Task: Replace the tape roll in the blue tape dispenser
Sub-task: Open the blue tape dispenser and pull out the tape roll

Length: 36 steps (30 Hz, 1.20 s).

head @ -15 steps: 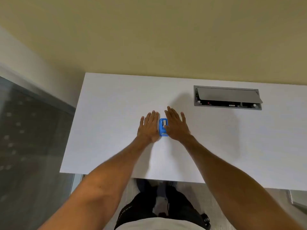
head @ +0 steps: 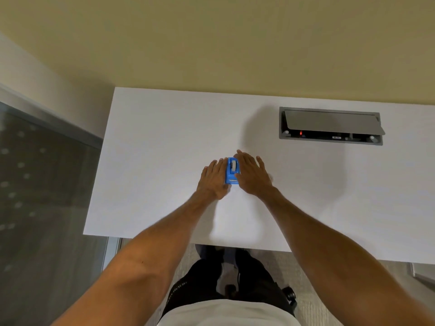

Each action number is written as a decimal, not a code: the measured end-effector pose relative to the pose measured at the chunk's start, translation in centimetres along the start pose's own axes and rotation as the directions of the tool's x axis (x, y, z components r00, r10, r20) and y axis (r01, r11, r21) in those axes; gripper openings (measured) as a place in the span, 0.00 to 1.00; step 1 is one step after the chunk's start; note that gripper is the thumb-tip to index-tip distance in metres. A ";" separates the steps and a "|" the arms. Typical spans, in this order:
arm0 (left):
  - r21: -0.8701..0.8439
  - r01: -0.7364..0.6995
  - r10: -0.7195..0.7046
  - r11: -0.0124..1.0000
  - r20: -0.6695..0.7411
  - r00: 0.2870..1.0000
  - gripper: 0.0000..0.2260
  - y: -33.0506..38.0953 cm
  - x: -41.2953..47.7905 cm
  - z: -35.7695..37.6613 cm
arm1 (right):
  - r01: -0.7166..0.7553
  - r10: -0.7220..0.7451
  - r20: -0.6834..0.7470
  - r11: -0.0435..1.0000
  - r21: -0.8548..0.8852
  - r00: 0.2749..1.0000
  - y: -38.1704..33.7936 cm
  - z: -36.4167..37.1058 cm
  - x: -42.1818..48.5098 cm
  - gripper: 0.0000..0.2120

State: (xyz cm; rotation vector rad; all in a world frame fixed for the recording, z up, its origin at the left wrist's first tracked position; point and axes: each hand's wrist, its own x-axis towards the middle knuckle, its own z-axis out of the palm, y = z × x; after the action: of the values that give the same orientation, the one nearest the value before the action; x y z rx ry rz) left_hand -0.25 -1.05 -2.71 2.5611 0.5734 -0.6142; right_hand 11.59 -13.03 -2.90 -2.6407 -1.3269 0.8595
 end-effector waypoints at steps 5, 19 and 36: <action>-0.068 0.017 -0.013 0.998 0.054 0.998 0.43 -0.2 0.5 0.8 | -0.011 0.011 -0.021 1.000 -0.007 1.000 0.1 0.2 0.7 0.32; -0.111 0.076 -0.075 0.991 0.015 0.997 0.38 -0.1 1.5 1.1 | -0.062 0.065 -0.088 0.997 0.040 0.994 -0.2 0.1 1.8 0.25; 0.003 0.100 -0.100 0.995 0.060 0.993 0.38 0.1 1.6 1.2 | -0.070 0.079 -0.125 0.995 0.070 0.989 0.0 -0.6 1.4 0.22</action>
State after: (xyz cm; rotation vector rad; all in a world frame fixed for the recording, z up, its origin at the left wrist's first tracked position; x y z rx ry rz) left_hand 0.74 -1.29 -4.39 2.5167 0.6846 -0.7230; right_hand 12.53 -11.89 -3.01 -2.6596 -1.1577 0.7157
